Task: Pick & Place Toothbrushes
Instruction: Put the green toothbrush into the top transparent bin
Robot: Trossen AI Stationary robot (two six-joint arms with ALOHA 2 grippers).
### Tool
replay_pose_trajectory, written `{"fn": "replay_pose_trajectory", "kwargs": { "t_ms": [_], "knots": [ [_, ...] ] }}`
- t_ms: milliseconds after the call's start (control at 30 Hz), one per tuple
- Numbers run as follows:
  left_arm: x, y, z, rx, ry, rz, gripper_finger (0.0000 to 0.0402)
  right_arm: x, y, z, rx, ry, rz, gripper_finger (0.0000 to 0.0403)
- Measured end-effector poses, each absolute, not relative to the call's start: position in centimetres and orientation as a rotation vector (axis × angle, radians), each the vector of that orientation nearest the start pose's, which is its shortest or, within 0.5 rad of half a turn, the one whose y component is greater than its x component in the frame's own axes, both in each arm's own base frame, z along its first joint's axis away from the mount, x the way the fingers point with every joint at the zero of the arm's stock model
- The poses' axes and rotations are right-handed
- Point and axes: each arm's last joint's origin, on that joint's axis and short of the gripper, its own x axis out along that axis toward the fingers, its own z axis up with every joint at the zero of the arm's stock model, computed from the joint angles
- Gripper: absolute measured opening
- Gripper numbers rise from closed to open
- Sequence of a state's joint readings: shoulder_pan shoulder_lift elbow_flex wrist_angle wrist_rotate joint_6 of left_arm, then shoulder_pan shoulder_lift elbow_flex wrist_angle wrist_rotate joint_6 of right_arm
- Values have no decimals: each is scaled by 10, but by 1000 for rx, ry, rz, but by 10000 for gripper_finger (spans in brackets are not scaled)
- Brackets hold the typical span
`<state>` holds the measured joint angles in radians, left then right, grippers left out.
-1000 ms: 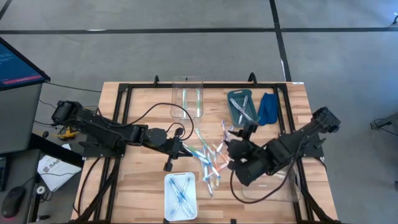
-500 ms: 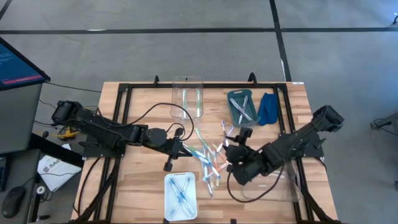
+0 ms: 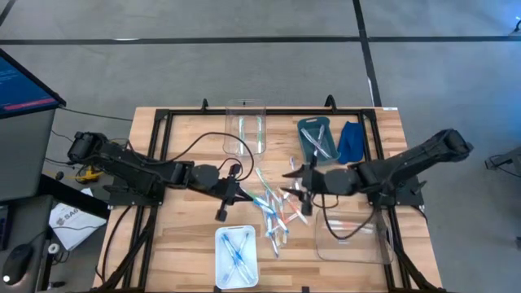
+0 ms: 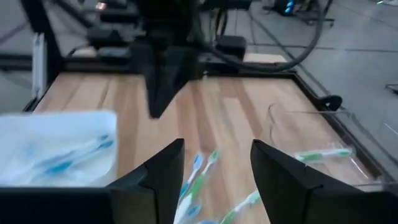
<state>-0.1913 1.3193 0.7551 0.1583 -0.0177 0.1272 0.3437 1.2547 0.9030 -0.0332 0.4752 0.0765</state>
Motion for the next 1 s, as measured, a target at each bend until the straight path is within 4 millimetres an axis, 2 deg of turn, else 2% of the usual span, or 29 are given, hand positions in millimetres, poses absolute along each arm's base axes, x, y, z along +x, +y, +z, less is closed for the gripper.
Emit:
{"fn": "replay_pose_trajectory", "kwargs": {
  "t_ms": [167, 333, 500, 600, 833, 1000],
  "knots": [
    [276, -51, 237, 165, 389, -189, 2, 284, 69, 276, 69, 245, -205, 183],
    [272, -50, 225, 154, 378, -187, 2, 304, 68, 250, 126, 294, -243, 189],
    [272, -50, 225, 130, 375, -182, 2, 314, 70, 228, 225, 346, -275, 186],
    [272, -50, 225, 126, 373, -181, 2, 320, 66, 224, 228, 399, -280, 178],
    [271, -50, 224, 109, 377, -179, 2, 331, 54, 229, 239, 691, -331, 150],
    [270, -50, 221, 105, 406, -185, 2, 344, 56, 232, 234, 857, -354, 129]
  ]
}}
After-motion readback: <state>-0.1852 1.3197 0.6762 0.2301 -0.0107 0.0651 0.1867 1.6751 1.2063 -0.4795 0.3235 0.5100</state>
